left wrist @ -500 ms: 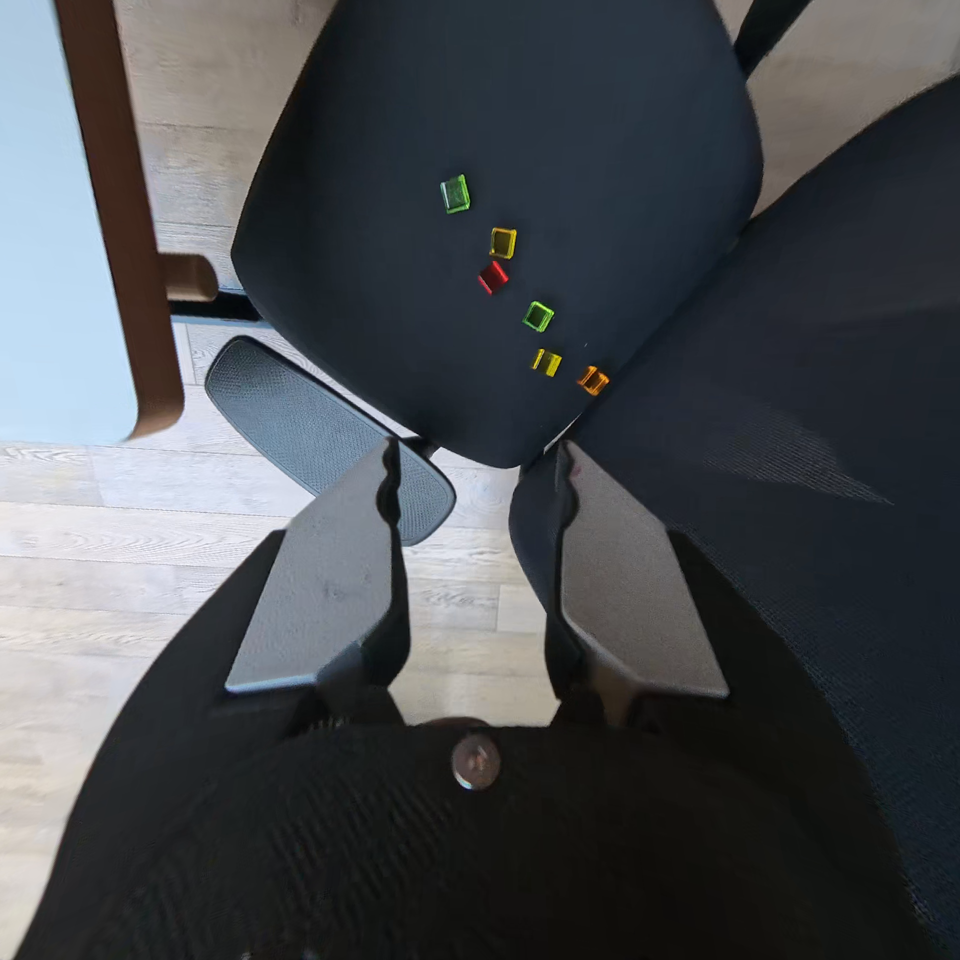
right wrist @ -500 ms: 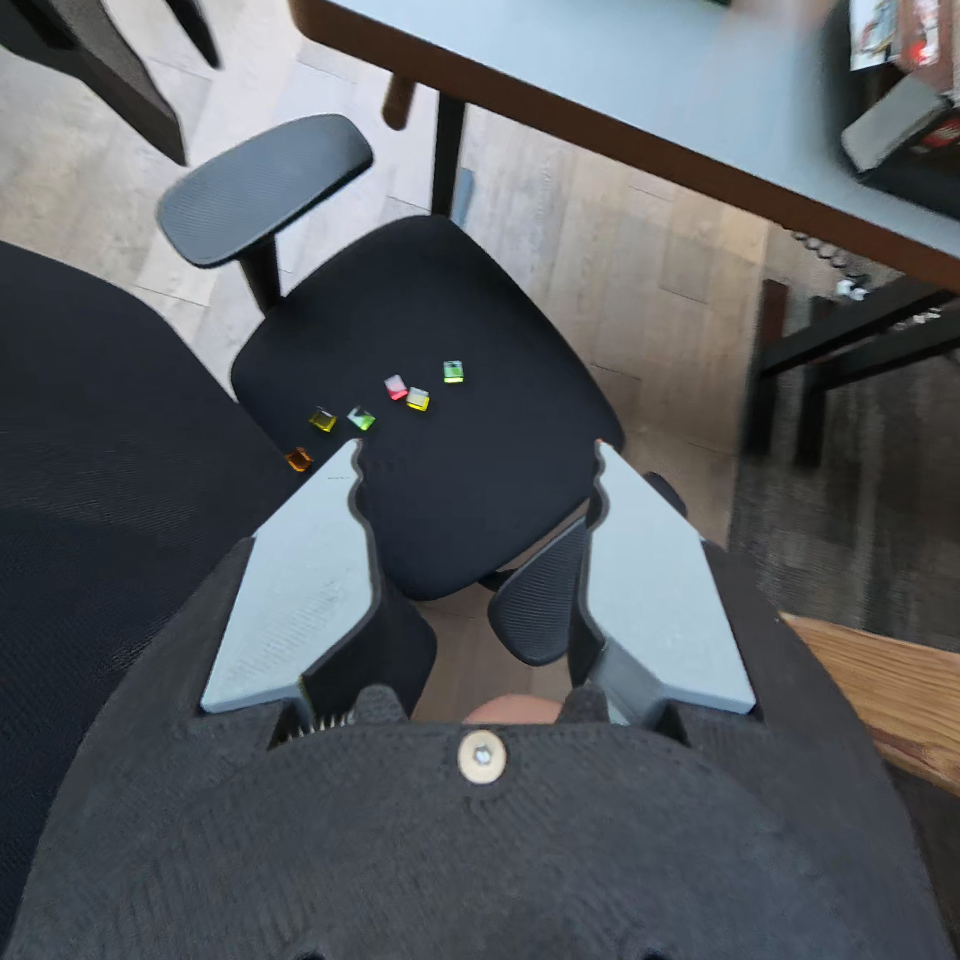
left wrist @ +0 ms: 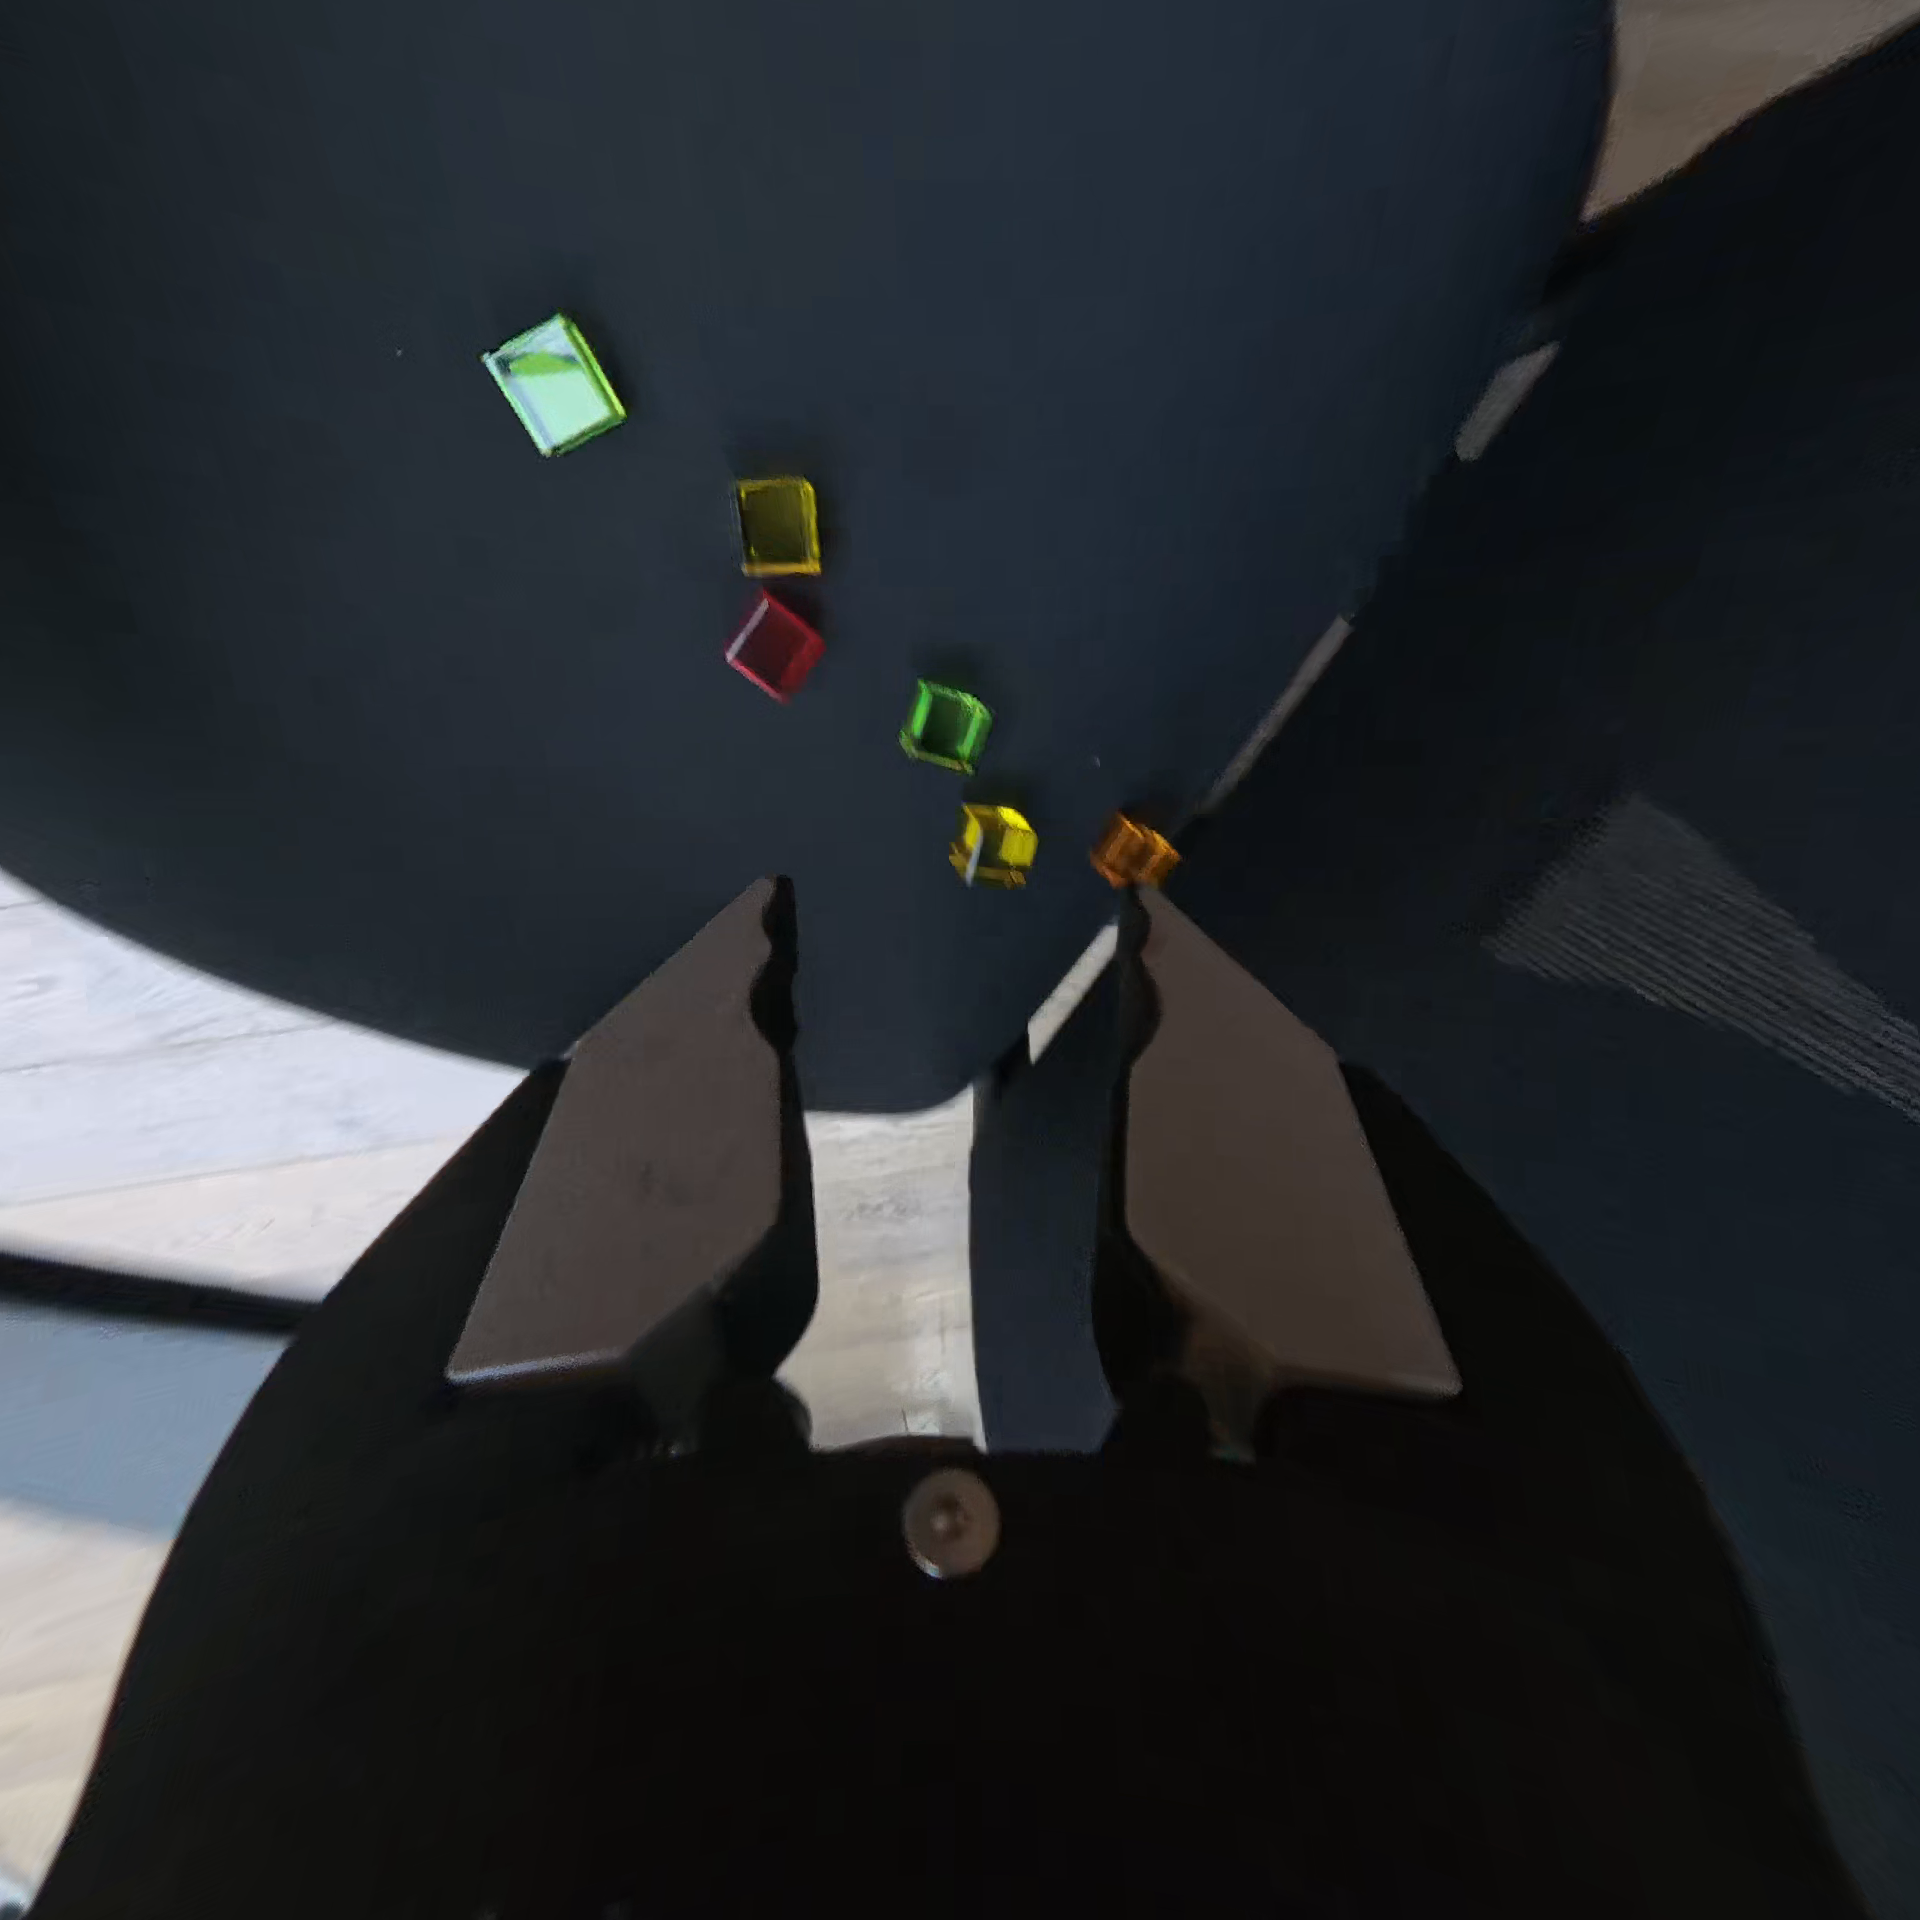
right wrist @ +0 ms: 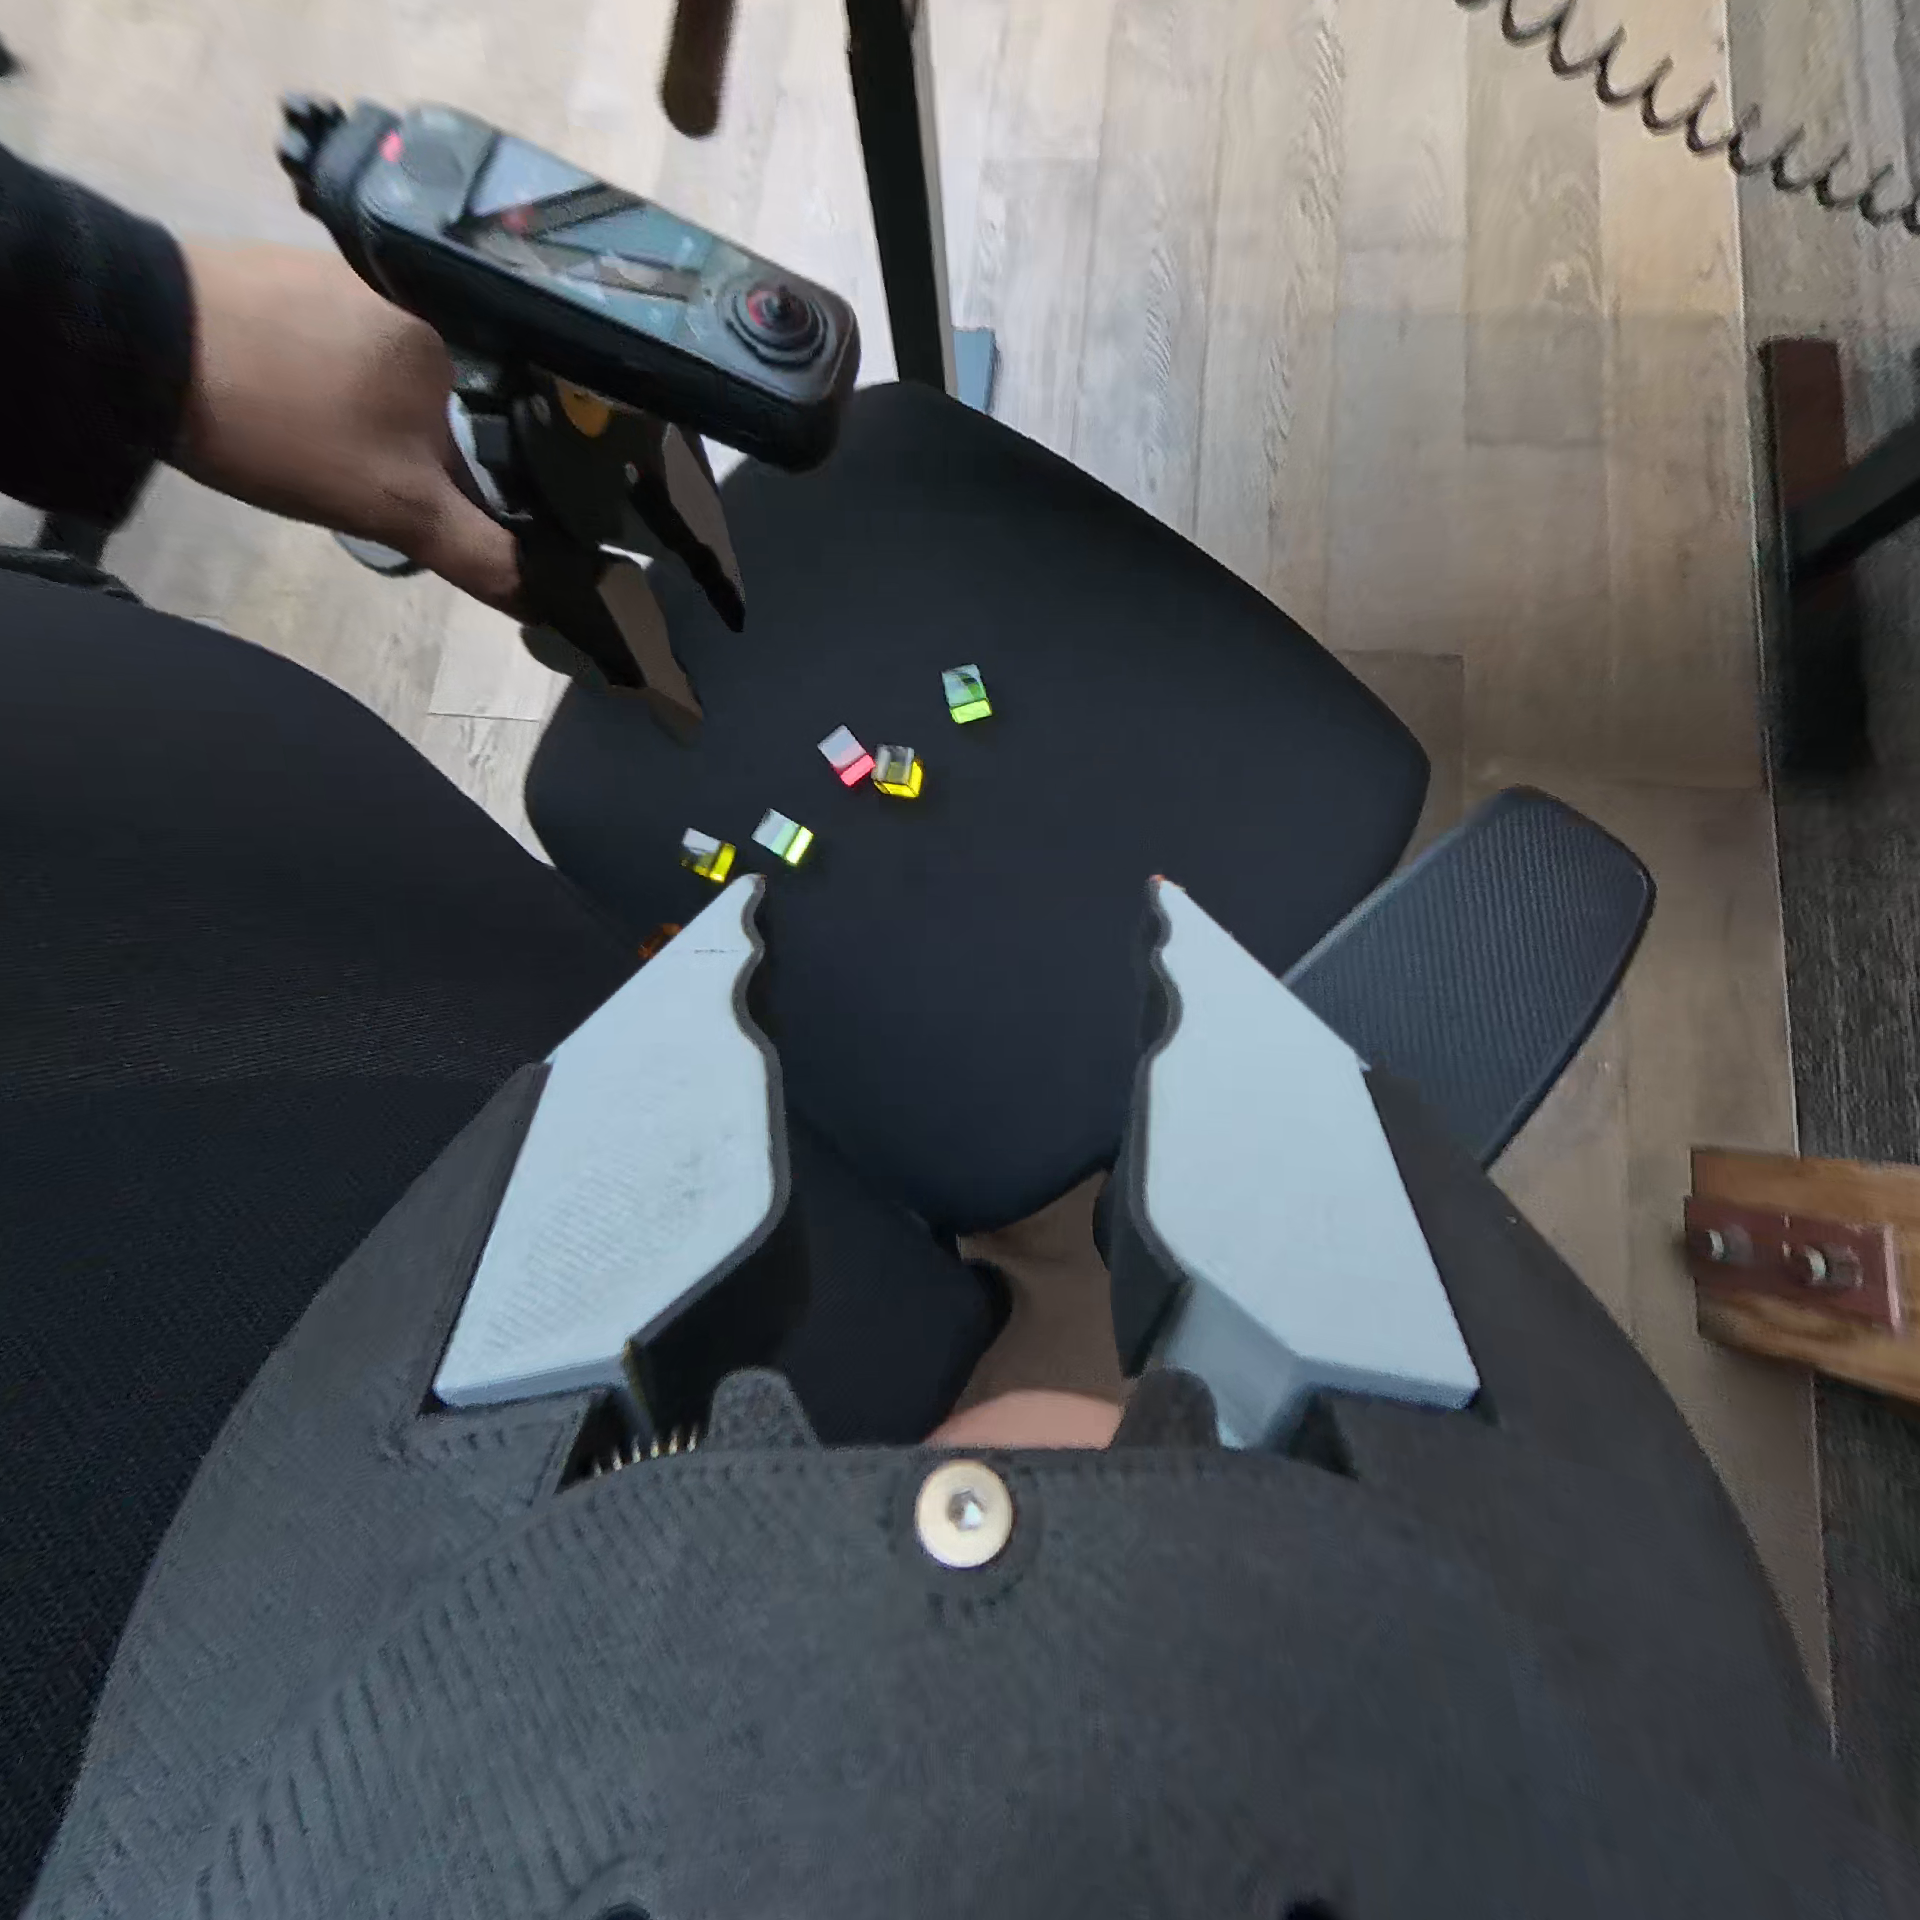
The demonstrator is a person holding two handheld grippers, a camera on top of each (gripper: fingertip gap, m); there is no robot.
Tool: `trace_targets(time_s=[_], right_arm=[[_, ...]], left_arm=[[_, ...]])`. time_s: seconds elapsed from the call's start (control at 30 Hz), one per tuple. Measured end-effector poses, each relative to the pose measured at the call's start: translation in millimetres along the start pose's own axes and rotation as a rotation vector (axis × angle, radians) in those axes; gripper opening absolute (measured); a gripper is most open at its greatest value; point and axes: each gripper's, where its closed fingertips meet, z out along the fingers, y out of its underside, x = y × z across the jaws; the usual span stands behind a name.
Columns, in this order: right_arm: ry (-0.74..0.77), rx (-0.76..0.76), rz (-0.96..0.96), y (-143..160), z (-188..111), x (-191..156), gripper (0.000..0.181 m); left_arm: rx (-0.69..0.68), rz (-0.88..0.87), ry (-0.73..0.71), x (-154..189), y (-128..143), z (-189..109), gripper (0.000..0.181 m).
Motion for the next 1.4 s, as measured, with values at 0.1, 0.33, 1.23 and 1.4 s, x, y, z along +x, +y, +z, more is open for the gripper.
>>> trace_targets(time_s=[0.1, 0.33, 1.23, 1.4], right_arm=[[0.066, -0.035, 0.069, 18, -7, 10, 0.066], [0.239, -0.089, 0.135, 51, -46, 33, 0.067], [-0.089, 0.065, 0.219, -32, -62, -11, 0.062], [-0.039, 0.094, 0.152, -50, -65, -22, 0.068]], left_arm=[[0.011, -0.026, -0.002, -26, -8, 59, 0.066], [0.011, 0.089, -0.026, -55, 2, 144, 0.052], [0.072, 0.107, -0.018, 28, 5, -4, 0.027], [0.182, 0.067, 0.004, 52, -1, -42, 0.027]])
